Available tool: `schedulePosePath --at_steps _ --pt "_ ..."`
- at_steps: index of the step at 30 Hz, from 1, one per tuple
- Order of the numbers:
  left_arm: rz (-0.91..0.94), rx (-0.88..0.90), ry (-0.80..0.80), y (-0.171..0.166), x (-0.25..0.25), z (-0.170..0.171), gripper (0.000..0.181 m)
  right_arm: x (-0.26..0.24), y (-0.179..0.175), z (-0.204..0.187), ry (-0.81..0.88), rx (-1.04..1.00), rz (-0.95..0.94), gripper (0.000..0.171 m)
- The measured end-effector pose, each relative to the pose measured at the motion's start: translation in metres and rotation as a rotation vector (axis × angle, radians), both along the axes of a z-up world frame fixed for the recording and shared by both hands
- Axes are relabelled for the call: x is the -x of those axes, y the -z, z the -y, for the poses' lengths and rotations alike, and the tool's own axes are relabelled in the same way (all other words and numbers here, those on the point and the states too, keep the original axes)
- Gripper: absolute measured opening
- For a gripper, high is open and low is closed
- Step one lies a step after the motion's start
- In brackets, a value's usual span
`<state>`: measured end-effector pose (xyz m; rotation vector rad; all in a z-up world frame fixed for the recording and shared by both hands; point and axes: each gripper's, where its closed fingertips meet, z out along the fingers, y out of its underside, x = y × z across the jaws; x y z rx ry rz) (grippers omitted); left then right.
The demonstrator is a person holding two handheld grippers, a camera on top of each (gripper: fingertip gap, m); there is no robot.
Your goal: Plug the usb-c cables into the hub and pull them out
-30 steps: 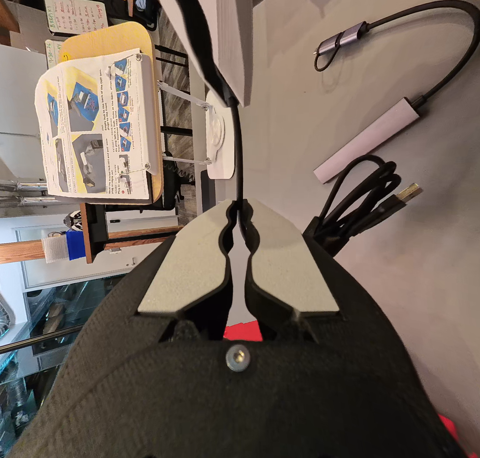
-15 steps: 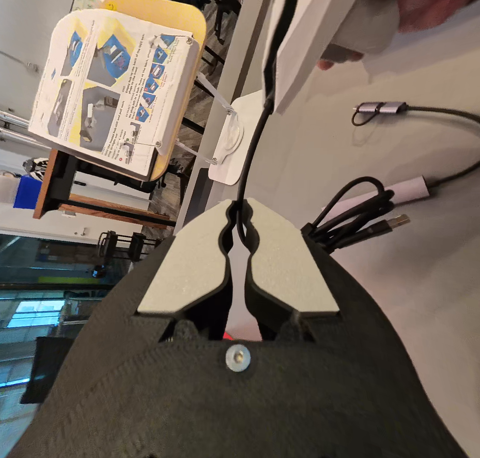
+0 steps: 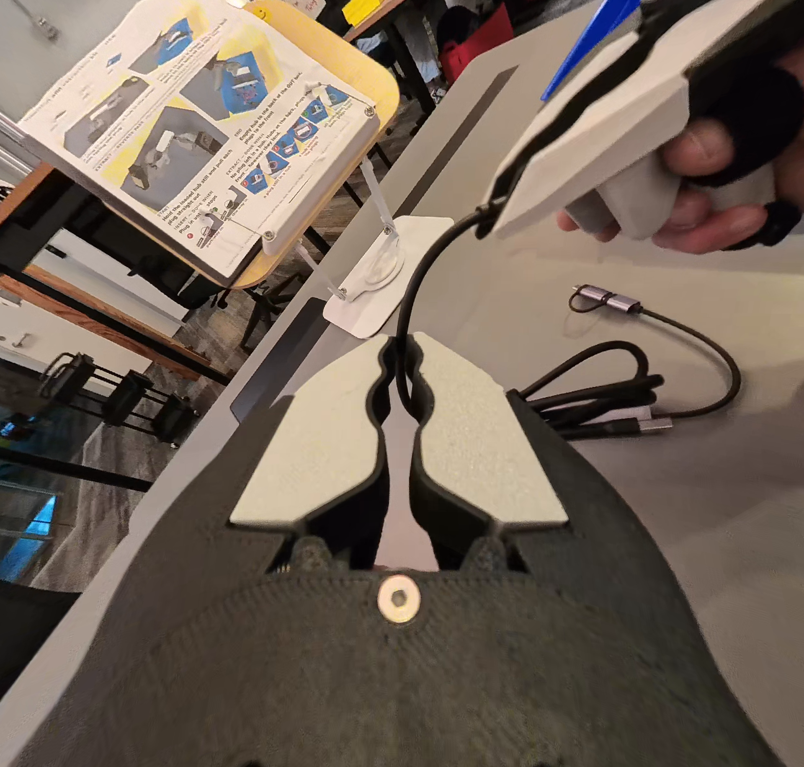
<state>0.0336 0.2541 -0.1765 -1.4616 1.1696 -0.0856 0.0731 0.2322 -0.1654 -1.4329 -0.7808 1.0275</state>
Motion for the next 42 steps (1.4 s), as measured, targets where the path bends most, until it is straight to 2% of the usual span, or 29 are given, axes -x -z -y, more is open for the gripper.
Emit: schedulePosePath --at_steps 6,10,16,23,33,37,42 --pt "0.027 0.009 0.012 -0.005 -0.003 0.002 0.004 0.01 0.01 0.001 0.015 -0.014 0.052 0.009" --pt "-0.036 -0.003 -0.001 0.002 -0.005 0.002 0.004 0.016 0.007 0.003 0.011 -0.026 0.068 0.01" --pt "0.029 0.039 0.046 0.002 -0.011 0.008 0.005 0.025 0.014 0.003 0.01 -0.02 0.109 0.01" --pt "-0.036 0.016 0.041 0.004 -0.006 0.005 0.004 0.02 0.021 0.0 0.024 -0.013 0.144 0.01" --pt "-0.201 0.106 0.081 0.044 0.003 0.003 0.004 0.006 0.045 -0.004 0.003 0.007 0.289 0.009" --pt "-0.227 0.132 0.133 0.052 0.001 0.01 0.014 0.005 0.053 -0.003 -0.019 0.011 0.318 0.009" --pt "-0.175 0.165 0.203 0.045 -0.006 0.02 0.022 0.002 0.058 -0.003 -0.024 -0.025 0.363 0.009"
